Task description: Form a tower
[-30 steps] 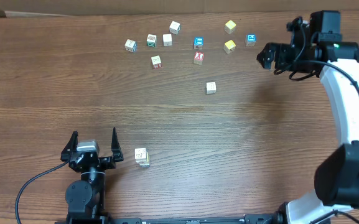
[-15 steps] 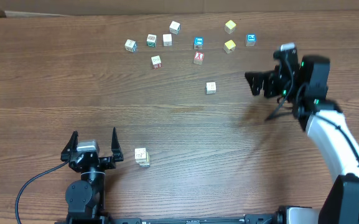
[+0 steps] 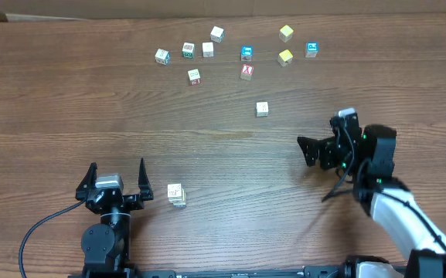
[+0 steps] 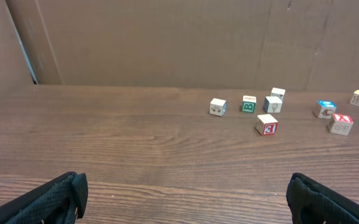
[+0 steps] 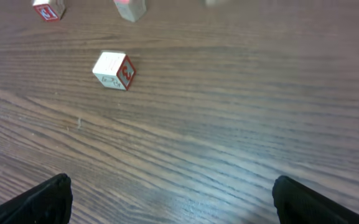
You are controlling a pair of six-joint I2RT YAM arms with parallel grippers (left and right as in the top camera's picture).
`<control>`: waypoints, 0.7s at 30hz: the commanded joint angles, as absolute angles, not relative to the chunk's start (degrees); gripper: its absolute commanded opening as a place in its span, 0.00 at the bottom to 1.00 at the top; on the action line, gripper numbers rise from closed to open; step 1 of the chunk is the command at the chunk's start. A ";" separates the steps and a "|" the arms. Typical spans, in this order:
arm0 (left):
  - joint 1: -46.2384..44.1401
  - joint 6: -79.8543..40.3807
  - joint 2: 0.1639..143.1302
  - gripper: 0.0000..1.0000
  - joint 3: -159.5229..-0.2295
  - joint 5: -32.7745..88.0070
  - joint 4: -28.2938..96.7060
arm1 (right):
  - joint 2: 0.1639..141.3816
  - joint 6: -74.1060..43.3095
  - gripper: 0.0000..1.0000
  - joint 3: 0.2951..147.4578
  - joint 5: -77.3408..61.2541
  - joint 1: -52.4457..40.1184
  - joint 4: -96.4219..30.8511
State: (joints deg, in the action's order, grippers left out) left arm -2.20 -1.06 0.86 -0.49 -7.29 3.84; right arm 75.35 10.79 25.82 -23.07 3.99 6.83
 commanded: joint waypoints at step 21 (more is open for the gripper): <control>-1.89 0.25 0.25 1.00 -0.27 -7.20 3.79 | 38.39 11.18 1.00 0.47 -22.59 3.86 12.80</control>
State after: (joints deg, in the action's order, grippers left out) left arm -2.20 -1.06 0.86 -0.49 -7.29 3.84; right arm 42.26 10.76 1.98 -22.90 3.99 14.26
